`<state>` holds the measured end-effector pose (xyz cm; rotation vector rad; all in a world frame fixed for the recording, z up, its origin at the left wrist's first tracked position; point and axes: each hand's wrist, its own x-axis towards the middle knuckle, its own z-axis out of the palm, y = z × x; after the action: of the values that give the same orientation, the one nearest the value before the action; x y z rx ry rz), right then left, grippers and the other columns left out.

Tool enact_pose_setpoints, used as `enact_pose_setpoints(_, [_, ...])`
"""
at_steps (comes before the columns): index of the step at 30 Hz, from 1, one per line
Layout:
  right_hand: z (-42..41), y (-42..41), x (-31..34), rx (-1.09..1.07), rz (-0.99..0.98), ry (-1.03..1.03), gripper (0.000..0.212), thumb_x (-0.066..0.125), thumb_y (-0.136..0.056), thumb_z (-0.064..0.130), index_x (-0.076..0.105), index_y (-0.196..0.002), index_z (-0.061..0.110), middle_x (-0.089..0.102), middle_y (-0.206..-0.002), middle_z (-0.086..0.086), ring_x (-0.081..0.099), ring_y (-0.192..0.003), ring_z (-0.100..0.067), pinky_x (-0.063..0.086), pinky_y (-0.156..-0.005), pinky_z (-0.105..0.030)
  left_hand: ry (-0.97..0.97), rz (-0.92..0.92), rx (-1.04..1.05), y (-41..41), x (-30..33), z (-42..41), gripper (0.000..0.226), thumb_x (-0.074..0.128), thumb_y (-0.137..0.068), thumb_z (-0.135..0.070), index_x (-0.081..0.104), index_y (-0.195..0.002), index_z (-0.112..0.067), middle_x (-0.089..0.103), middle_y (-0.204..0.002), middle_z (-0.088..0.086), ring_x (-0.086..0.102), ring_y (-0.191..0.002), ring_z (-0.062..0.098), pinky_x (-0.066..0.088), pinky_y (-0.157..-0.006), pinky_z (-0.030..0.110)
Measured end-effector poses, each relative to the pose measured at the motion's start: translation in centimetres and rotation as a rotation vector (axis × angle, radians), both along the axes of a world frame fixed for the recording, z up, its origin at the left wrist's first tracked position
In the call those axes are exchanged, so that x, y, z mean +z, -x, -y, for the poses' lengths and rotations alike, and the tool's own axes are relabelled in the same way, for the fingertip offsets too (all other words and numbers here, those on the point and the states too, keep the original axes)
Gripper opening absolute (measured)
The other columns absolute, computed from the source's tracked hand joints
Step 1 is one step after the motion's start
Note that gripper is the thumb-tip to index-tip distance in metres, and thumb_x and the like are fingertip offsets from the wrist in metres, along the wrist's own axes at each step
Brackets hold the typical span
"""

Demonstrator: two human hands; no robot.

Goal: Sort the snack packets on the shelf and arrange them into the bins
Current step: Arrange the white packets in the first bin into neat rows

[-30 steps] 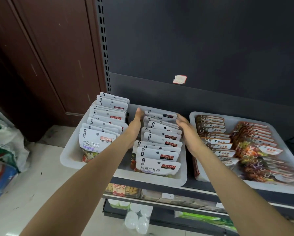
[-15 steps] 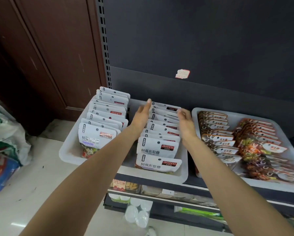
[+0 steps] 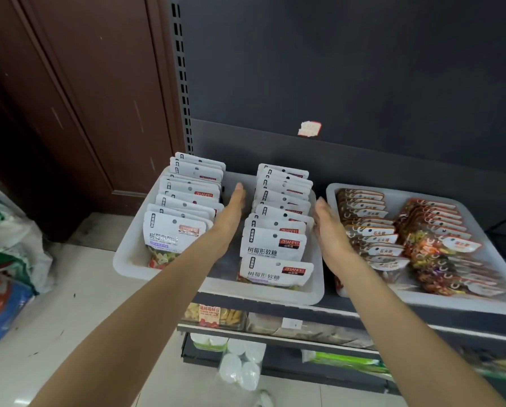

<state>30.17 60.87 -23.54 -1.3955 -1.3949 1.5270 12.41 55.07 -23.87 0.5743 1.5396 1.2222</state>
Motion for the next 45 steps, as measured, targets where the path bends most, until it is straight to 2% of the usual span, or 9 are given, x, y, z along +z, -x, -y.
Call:
enact_pose_setpoints(8, [5.5,-0.5,0.4,0.012,-0.235,0.188,0.048,0.020,-0.098,0.057,0.063,-0.094,0.036,0.072,-0.085,0.018,0.067,-0.080,0.000,0.051,-0.063,-0.021,-0.154,0.252,-0.099,-2.7,1.3,5.8,0.060,0.013,-0.093,-0.066,0.028,-0.144,-0.040,0.045,-0.143,-0.011,0.046,-0.129,0.016,0.041,-0.094,0.038])
enact_pose_setpoints(11, [6.8,0.2,0.0,-0.079,-0.270,0.184,0.047,0.025,-0.096,0.060,0.064,-0.099,0.033,0.072,-0.099,0.011,0.067,-0.087,-0.006,0.053,-0.074,-0.028,-0.214,0.166,-0.134,-3.9,1.5,7.4,0.038,0.022,-0.096,-0.056,0.046,-0.123,-0.045,0.063,-0.113,-0.019,0.064,-0.095,-0.002,0.053,-0.078,0.022])
enact_pose_setpoints(15, [7.1,1.7,-0.2,-0.124,-0.095,0.119,0.041,0.033,-0.098,0.051,0.054,-0.126,0.029,0.064,-0.117,0.000,0.062,-0.105,-0.020,0.049,-0.094,-0.042,-0.197,-0.076,-0.064,-5.0,1.0,6.7,0.057,0.043,-0.097,-0.044,0.017,-0.147,-0.037,0.040,-0.146,-0.005,0.046,-0.128,0.014,0.041,-0.101,0.033])
enact_pose_setpoints(25, [6.0,1.8,0.1,-0.125,-0.258,0.147,0.030,0.042,-0.100,0.034,0.051,-0.128,0.033,0.068,-0.108,0.000,0.067,-0.088,-0.016,0.054,-0.069,-0.032,-0.210,0.080,-0.058,-4.3,-0.3,4.6,0.043,0.039,-0.098,-0.046,0.037,-0.140,-0.034,0.058,-0.131,0.000,0.061,-0.113,0.022,0.049,-0.096,0.048])
enact_pose_setpoints(31, [7.3,0.6,-1.1,-0.122,-0.160,-0.125,0.042,0.044,-0.099,0.033,0.035,-0.140,0.035,0.051,-0.133,0.006,0.055,-0.113,-0.011,0.050,-0.086,-0.027,-0.294,-0.155,-0.020,-4.6,-0.7,5.9,0.041,0.040,-0.099,-0.042,0.034,-0.138,-0.032,0.058,-0.119,-0.014,0.062,-0.104,0.003,0.054,-0.080,0.021])
enact_pose_setpoints(34, [6.9,0.5,-1.3,-0.168,0.010,-0.190,0.028,0.042,-0.097,0.039,0.048,-0.124,0.030,0.054,-0.123,0.000,0.057,-0.105,-0.013,0.051,-0.086,-0.032,-0.191,-0.120,0.051,-4.4,-0.4,5.2,0.036,0.041,-0.099,-0.038,0.037,-0.133,-0.026,0.059,-0.120,0.001,0.062,-0.100,0.016,0.055,-0.086,0.036])
enact_pose_setpoints(38, [5.4,0.2,-0.8,-0.081,0.131,-0.171,0.017,0.041,-0.099,0.033,0.046,-0.105,0.018,0.058,-0.098,0.001,0.059,-0.088,-0.013,0.049,-0.071,-0.026,-0.140,-0.106,-0.014,-4.1,-0.3,4.9,0.035,0.035,-0.100,-0.042,0.037,-0.130,-0.024,0.058,-0.105,-0.006,0.058,-0.089,0.007,0.048,-0.069,0.024])
enact_pose_setpoints(43, [3.2,0.4,0.9,-0.057,0.076,-0.127,0.026,0.039,-0.101,0.033,0.045,-0.121,0.018,0.055,-0.106,0.008,0.054,-0.098,-0.009,0.039,-0.066,-0.013,-0.113,0.078,0.076,-2.9,1.3,2.7,0.040,0.036,-0.096,-0.052,0.051,-0.120,-0.024,0.067,-0.103,0.001,0.065,-0.091,0.017,0.050,-0.068,0.030])
enact_pose_setpoints(45, [1.9,0.7,1.5,-0.032,0.037,-0.097,0.043,0.038,-0.101,0.035,0.034,-0.141,0.021,0.048,-0.126,0.008,0.046,-0.116,-0.009,0.037,-0.082,-0.008,-0.112,0.142,0.087,-2.1,2.2,1.5,0.036,0.034,-0.097,-0.052,0.057,-0.106,-0.026,0.067,-0.091,0.001,0.065,-0.082,0.016,0.049,-0.062,0.027])
